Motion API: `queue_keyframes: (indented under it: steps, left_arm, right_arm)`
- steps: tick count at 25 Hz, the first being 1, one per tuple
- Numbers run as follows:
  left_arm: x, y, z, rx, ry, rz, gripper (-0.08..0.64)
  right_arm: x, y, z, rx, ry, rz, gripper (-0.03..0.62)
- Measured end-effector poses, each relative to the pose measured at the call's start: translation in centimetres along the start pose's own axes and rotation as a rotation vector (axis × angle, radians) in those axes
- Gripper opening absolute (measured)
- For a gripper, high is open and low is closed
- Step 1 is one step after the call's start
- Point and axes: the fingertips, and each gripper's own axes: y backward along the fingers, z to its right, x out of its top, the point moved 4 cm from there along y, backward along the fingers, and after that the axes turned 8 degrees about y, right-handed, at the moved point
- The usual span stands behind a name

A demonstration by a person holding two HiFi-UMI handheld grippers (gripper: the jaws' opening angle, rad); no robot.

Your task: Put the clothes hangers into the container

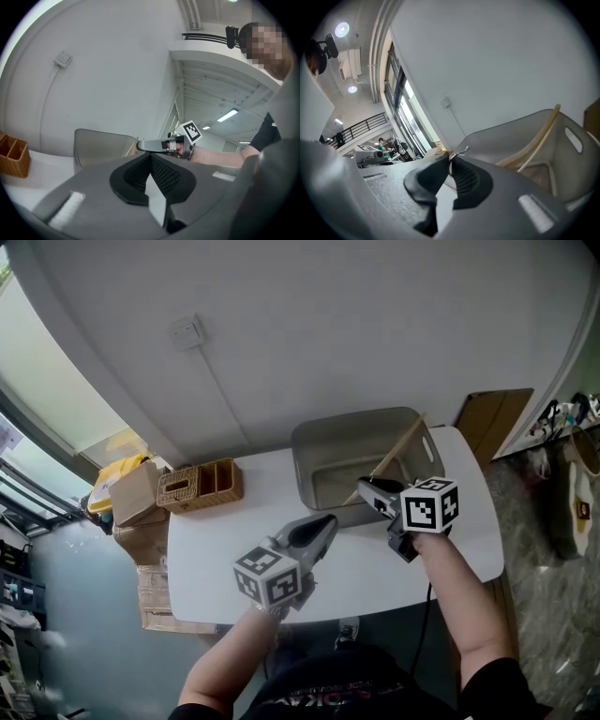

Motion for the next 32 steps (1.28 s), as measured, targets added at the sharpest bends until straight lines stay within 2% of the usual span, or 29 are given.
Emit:
queue_keyframes:
  steps: [8, 17, 26, 32]
  left_arm:
    - [-1.2, -1.1, 1.7, -0.008, -0.001, -0.008, 0.000]
    - [-2.6, -2.8, 3.3, -0.031, -0.001, -0.024, 0.000]
    - [-2.9, -4.3, 4.7, -0.113, -0.006, -0.058, 0.000]
    - [-3.2, -3.4, 4.7, -0.173, -0.010, -0.090, 0.000]
  right_arm:
    - [-2.1, 2.6, 0.3, -0.002, -0.027, 0.001, 0.041]
    - [-4.5, 5.3, 1.8, -0.045, -0.060, 0.003, 0.043]
    - [-5.5, 9.2, 3.9, -0.194, -0.136, 0.066, 0.058]
    - [-5.8, 11.8, 2.2, -0.284, -0.171, 0.153, 0.058]
